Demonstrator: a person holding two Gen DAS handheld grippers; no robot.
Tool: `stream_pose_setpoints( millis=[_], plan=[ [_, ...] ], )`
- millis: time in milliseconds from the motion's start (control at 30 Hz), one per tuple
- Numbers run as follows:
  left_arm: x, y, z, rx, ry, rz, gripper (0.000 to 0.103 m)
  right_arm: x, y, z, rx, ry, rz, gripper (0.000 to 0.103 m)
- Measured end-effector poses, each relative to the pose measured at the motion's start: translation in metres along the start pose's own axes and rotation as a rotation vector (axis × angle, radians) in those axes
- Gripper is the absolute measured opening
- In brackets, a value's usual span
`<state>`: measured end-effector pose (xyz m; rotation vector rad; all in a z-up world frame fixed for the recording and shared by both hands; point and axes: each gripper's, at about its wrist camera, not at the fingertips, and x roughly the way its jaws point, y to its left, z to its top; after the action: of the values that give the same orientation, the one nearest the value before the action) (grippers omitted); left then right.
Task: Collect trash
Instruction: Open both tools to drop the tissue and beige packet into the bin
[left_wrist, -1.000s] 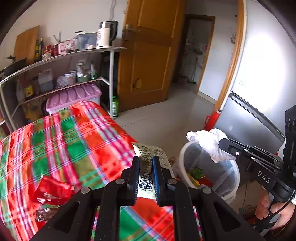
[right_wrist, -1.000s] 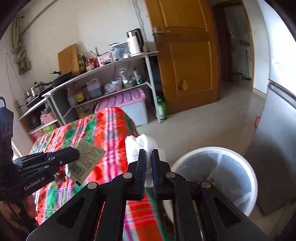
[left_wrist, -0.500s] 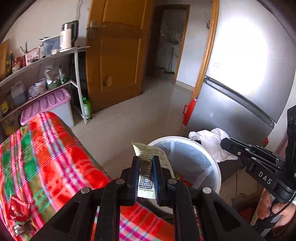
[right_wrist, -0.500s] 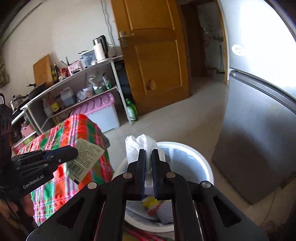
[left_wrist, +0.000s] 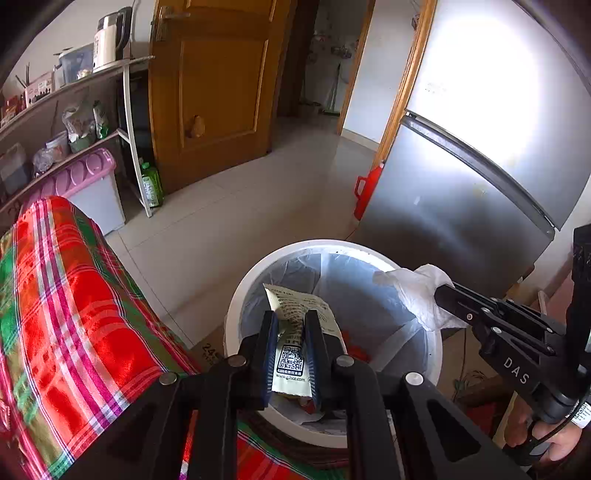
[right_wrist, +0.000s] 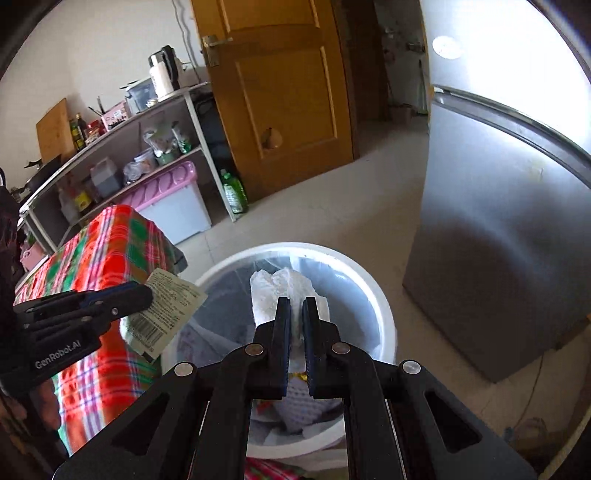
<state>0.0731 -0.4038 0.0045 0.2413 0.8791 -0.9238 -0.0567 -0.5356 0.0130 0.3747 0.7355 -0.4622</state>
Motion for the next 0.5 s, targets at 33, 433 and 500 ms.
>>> stream_pose_setpoints(
  millis=[33, 433, 500],
  plan=[
    [0.001, 0.002, 0.001, -0.007, 0.001, 0.001, 0.016, 0.001, -0.003, -0.001, 0.010, 0.008, 0.004, 0.011],
    [-0.004, 0.006, 0.000, -0.033, -0.006, -0.002, 0.053, 0.004, -0.007, -0.002, 0.037, 0.009, -0.002, 0.047],
    [-0.008, 0.006, 0.000, -0.033, -0.012, 0.002, 0.055, 0.002, -0.005, -0.002, 0.032, 0.007, -0.002, 0.047]
  ],
)
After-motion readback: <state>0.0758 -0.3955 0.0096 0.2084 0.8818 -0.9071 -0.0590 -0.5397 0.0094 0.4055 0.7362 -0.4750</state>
